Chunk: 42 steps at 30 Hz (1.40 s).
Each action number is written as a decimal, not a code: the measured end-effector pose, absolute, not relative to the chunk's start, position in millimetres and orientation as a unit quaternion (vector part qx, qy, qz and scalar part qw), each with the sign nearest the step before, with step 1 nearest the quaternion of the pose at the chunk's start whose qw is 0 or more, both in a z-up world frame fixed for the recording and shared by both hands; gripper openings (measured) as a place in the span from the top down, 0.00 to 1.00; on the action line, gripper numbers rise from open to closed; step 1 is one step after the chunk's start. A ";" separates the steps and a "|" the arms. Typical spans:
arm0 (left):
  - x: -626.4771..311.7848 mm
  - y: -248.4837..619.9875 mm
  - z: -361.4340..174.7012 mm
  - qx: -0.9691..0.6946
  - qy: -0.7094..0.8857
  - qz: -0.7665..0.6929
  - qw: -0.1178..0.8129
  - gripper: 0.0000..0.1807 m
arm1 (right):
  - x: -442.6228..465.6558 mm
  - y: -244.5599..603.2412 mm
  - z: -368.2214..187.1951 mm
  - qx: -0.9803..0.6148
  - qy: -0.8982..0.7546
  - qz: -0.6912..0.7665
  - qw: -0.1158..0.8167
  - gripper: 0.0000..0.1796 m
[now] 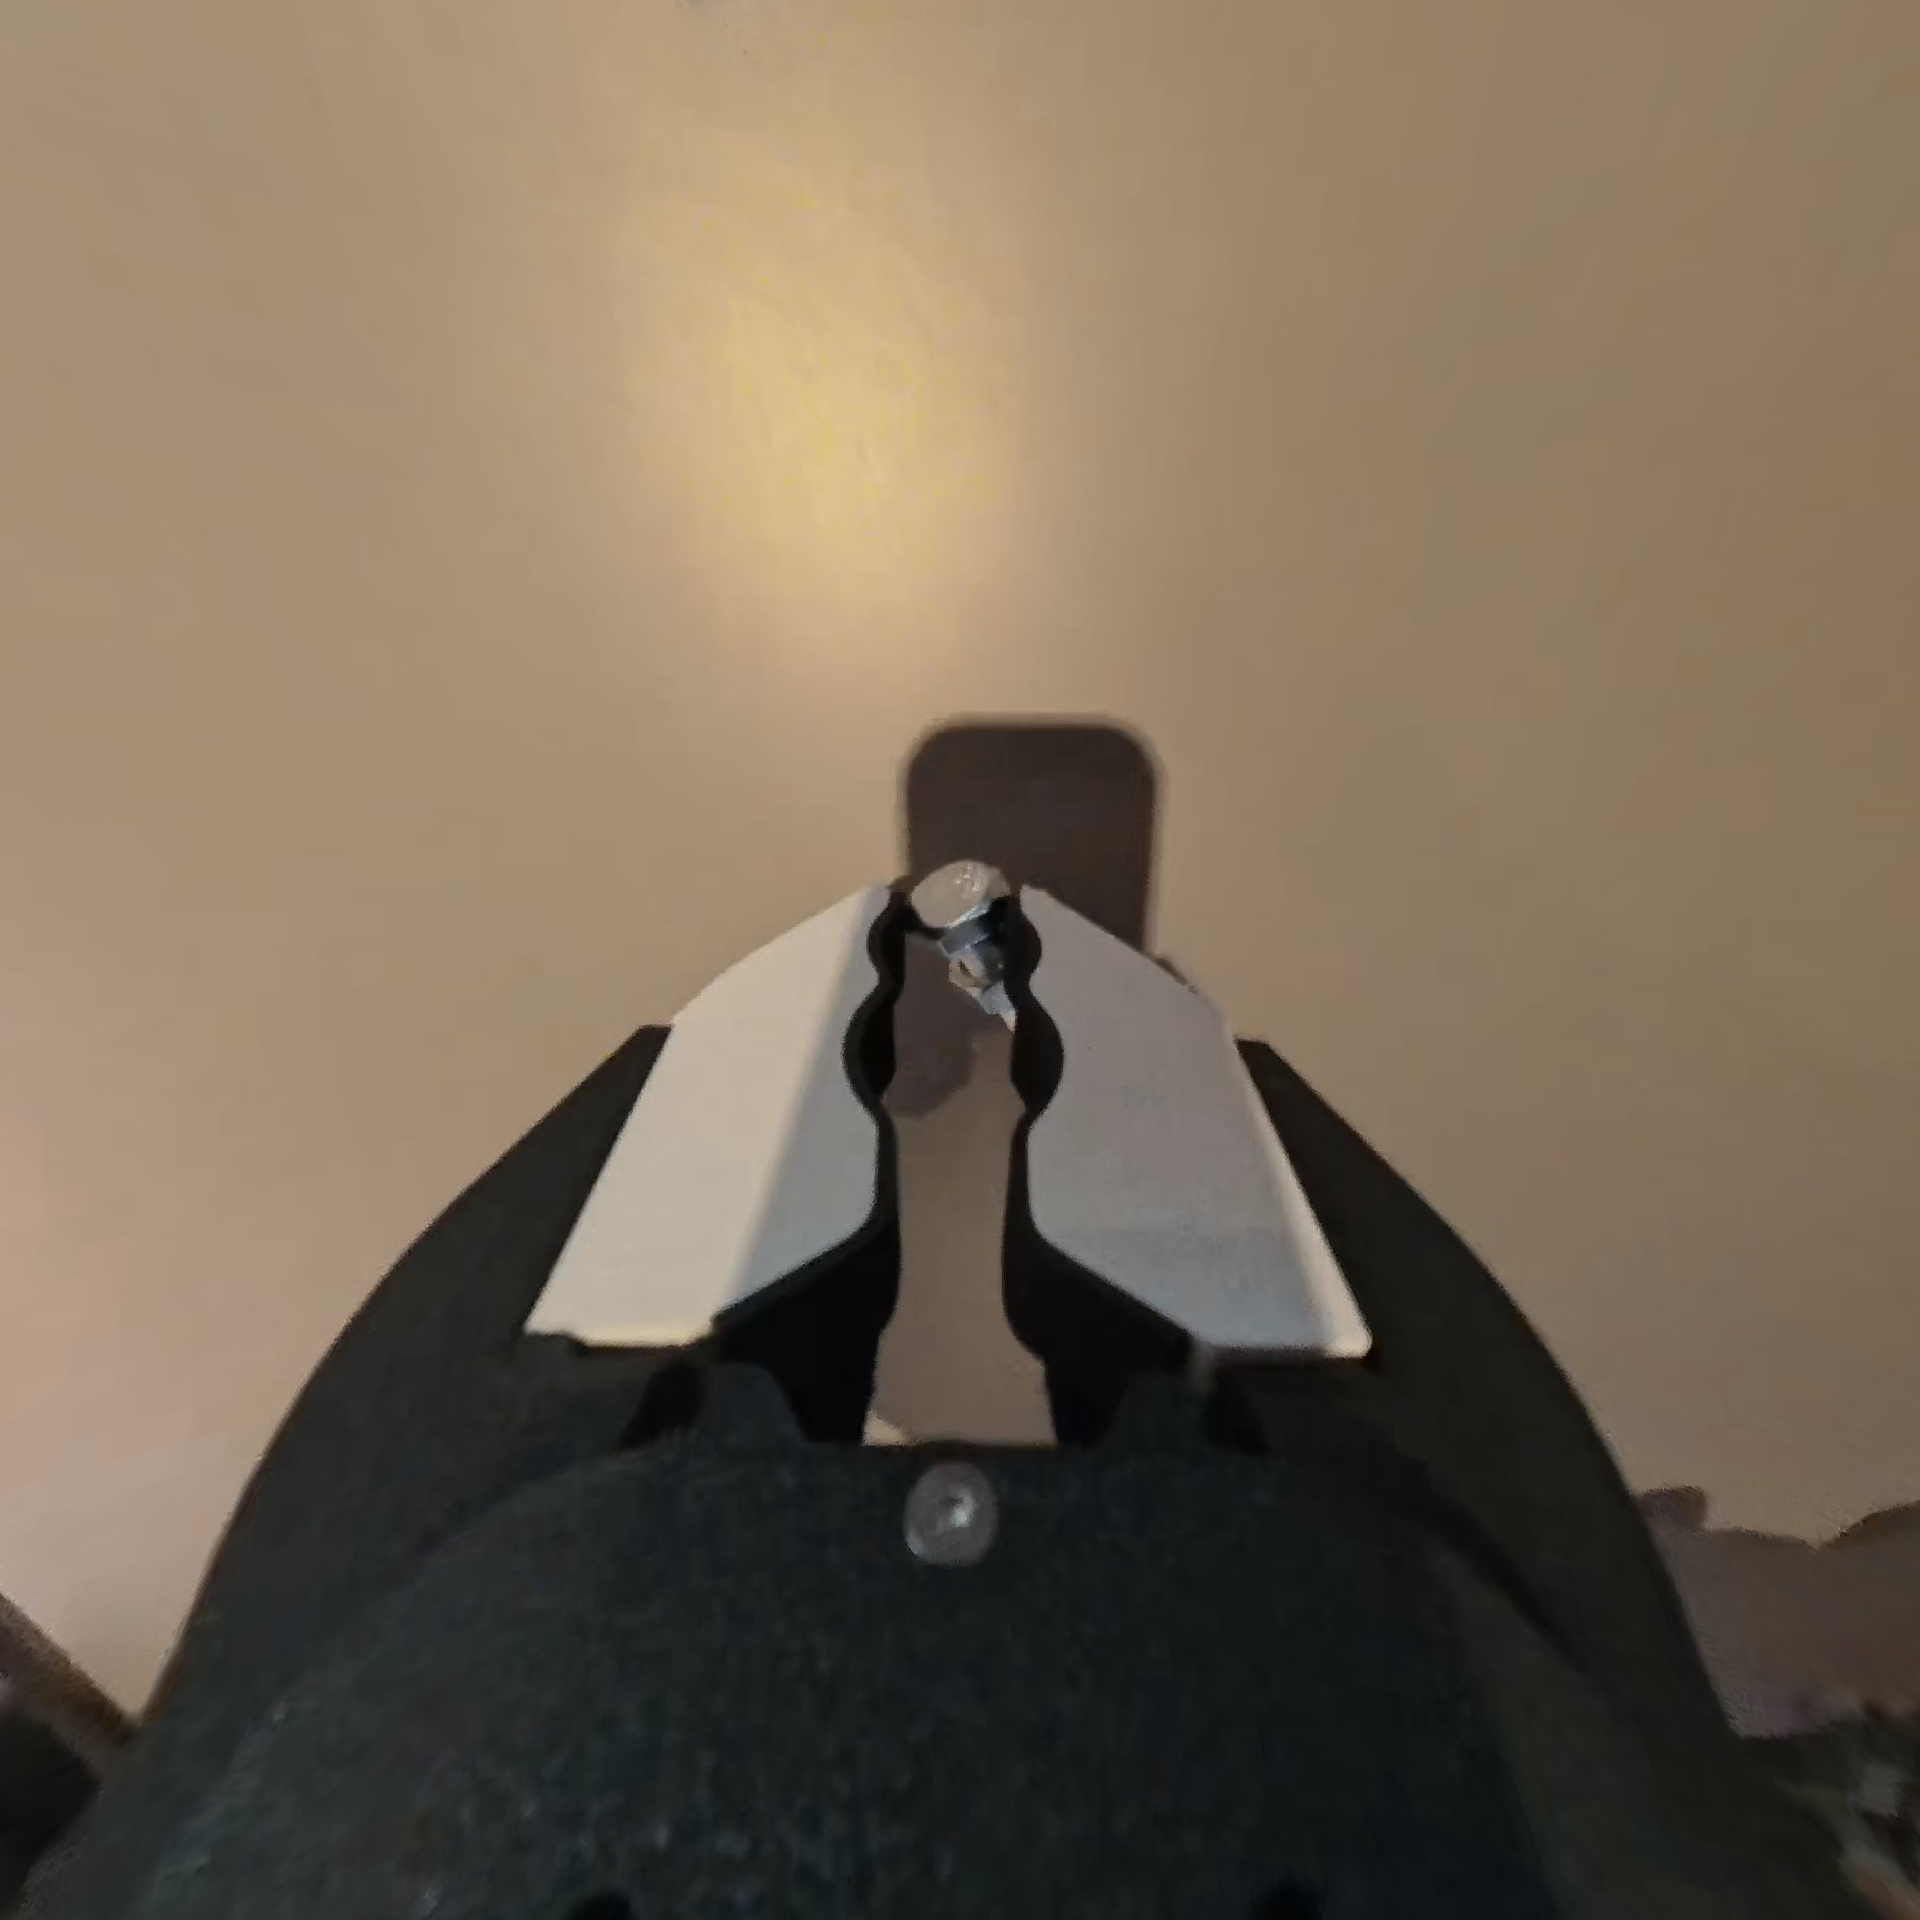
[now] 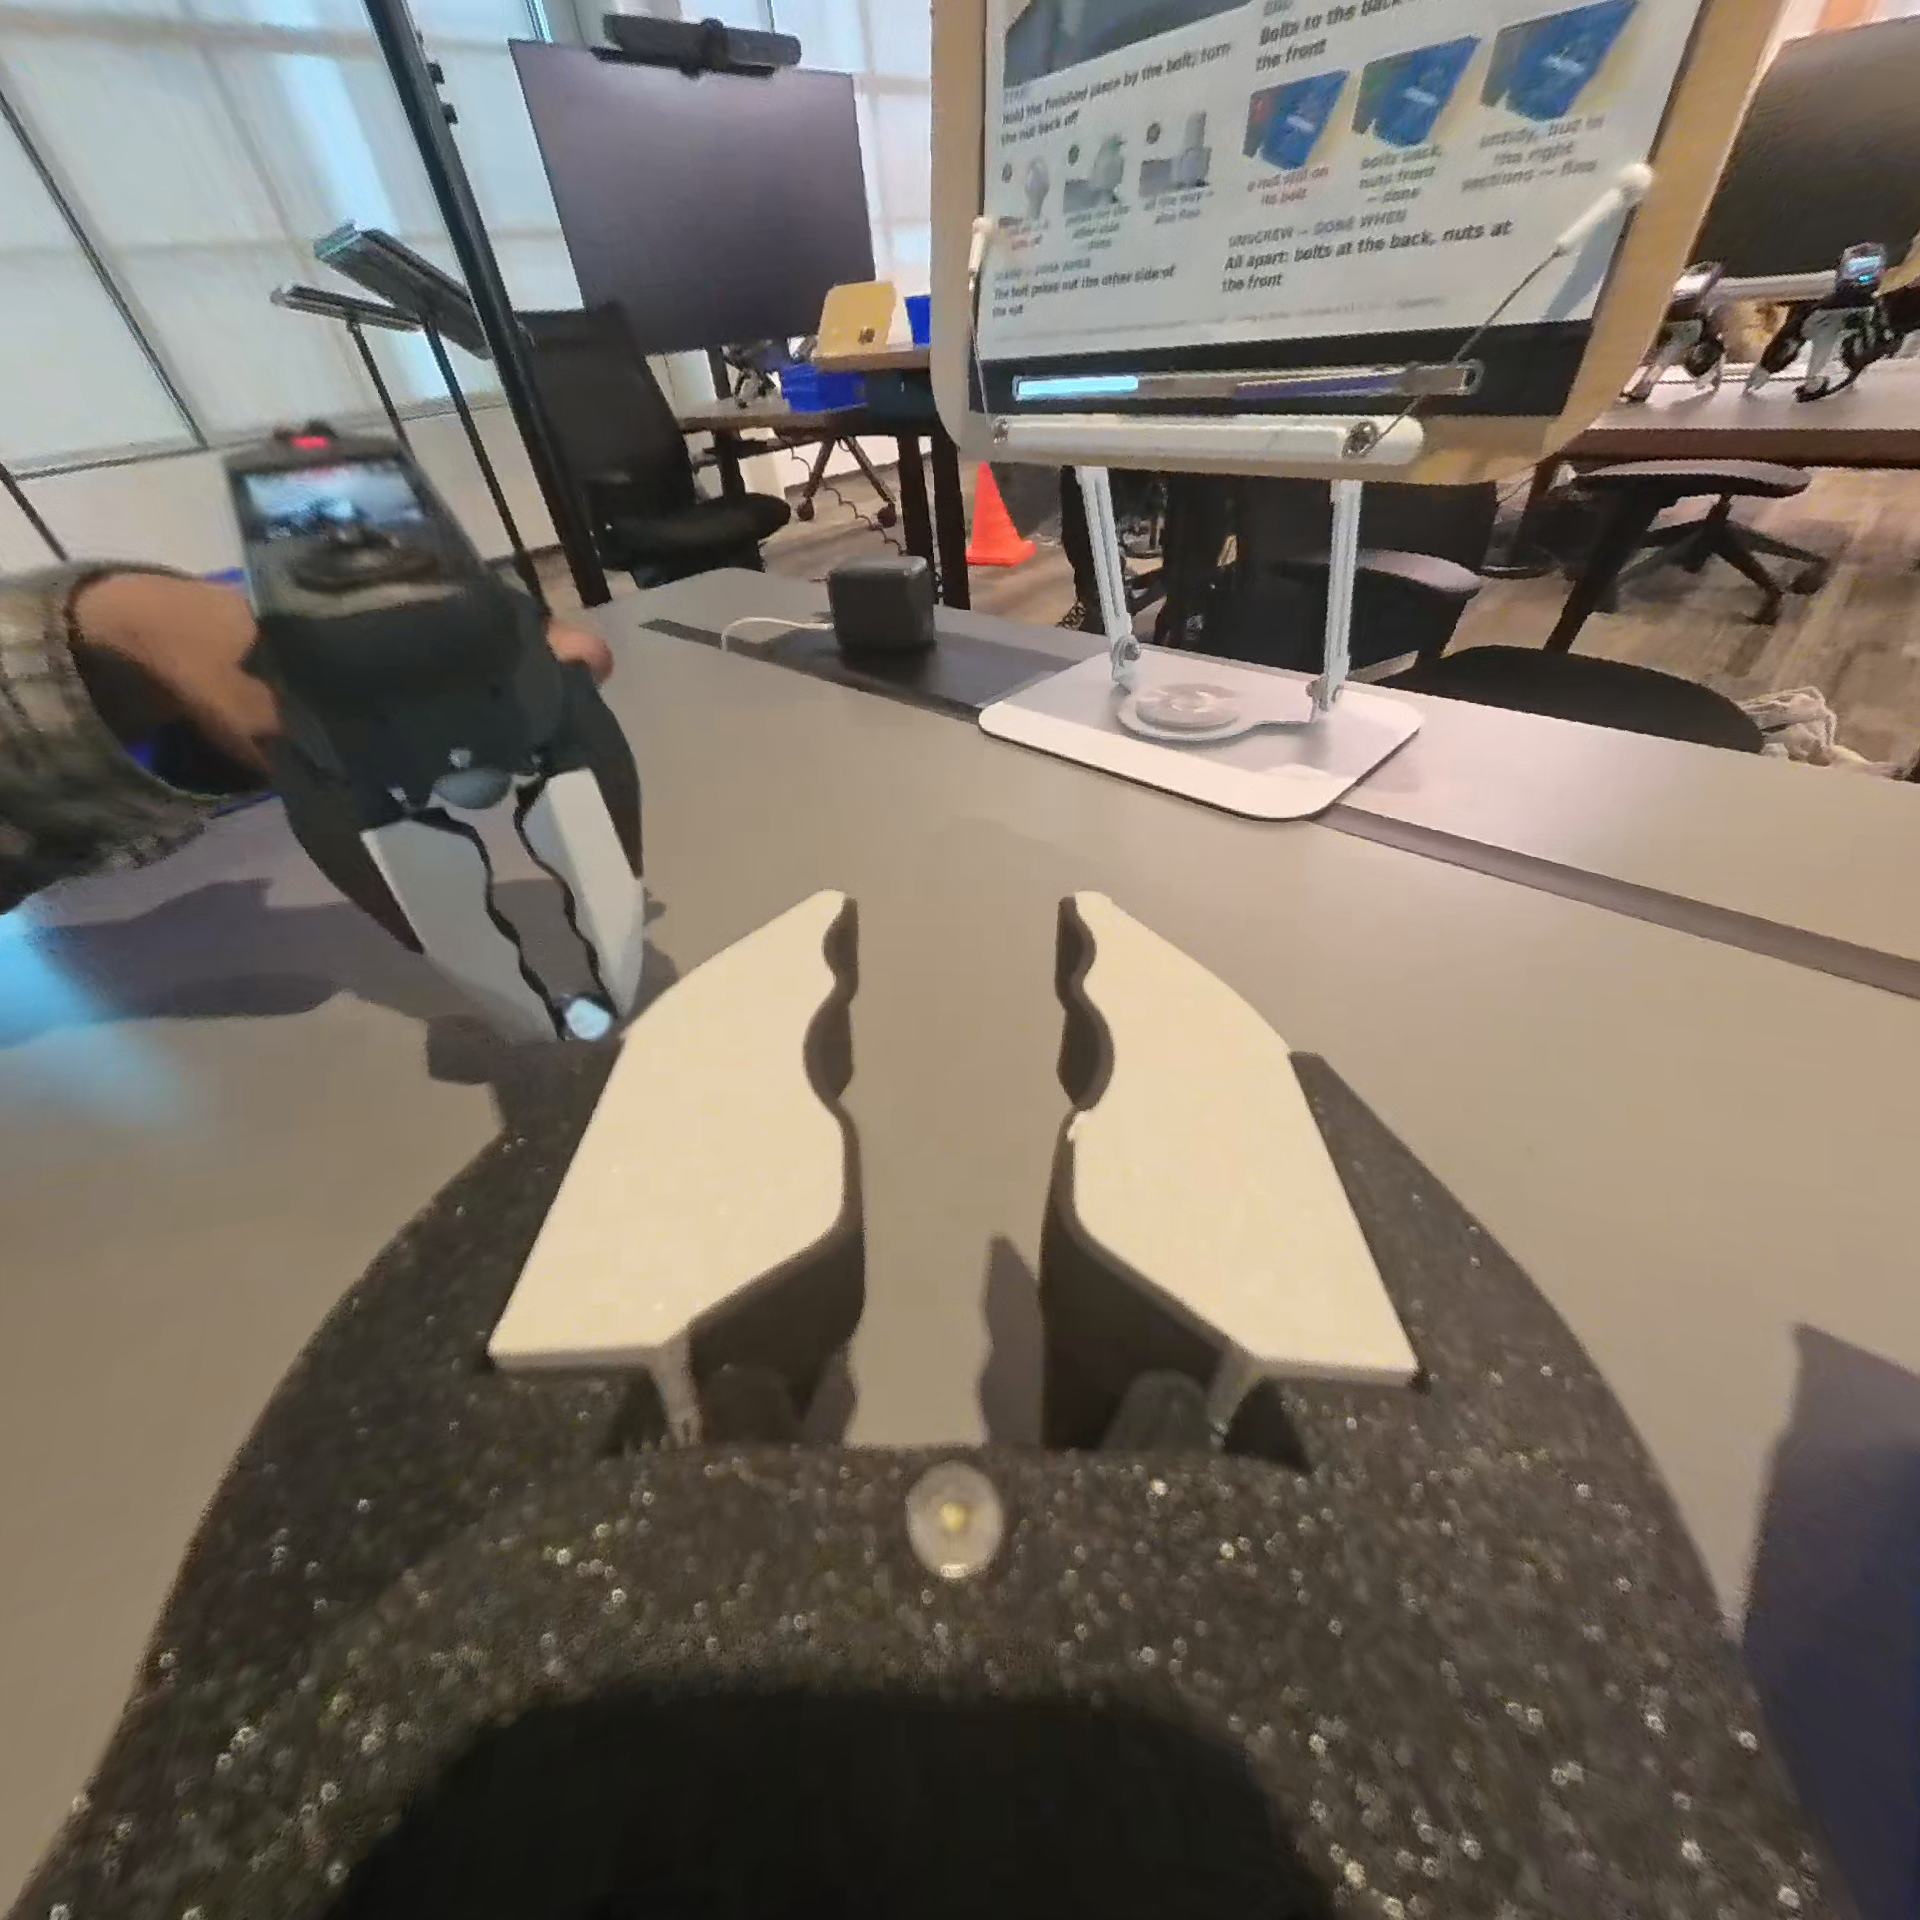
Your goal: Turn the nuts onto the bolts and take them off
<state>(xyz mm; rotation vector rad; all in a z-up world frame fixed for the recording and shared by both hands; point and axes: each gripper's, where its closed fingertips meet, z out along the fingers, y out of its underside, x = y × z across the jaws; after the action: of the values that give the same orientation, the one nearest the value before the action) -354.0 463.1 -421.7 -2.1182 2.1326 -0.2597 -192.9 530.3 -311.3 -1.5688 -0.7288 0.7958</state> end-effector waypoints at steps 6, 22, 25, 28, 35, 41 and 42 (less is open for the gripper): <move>-355.1 466.7 -435.2 -0.695 0.712 -0.076 0.060 0.90 | -196.0 527.6 -312.3 -0.672 -0.328 0.323 0.580 0.80; -428.2 462.4 -354.8 -0.725 0.457 -0.313 0.410 0.66 | -275.9 485.6 -365.1 -0.674 -0.533 0.303 0.412 0.75; -454.7 453.1 -358.6 -0.722 0.391 -0.351 0.449 0.67 | -308.5 466.8 -378.9 -0.637 -0.646 0.258 0.332 0.76; -462.4 445.8 -361.7 -0.725 0.368 -0.369 0.451 0.67 | -338.3 458.8 -389.4 -0.604 -0.713 0.238 0.265 0.80; -460.3 440.9 -360.7 -0.717 0.378 -0.368 0.456 0.67 | -360.6 463.9 -423.2 -0.592 -0.769 0.193 0.144 0.83; -460.4 441.9 -356.2 -0.710 0.365 -0.386 0.462 0.67 | -368.1 458.6 -437.9 -0.608 -0.746 0.232 0.141 0.89; -460.6 442.2 -354.6 -0.708 0.358 -0.394 0.464 0.67 | -369.5 458.7 -437.9 -0.615 -0.735 0.243 0.150 0.89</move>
<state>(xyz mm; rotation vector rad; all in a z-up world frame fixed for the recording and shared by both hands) -460.6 442.2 -354.6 -1.7408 0.8795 -0.9674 -369.5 458.7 -437.9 -1.7664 -2.1121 0.6995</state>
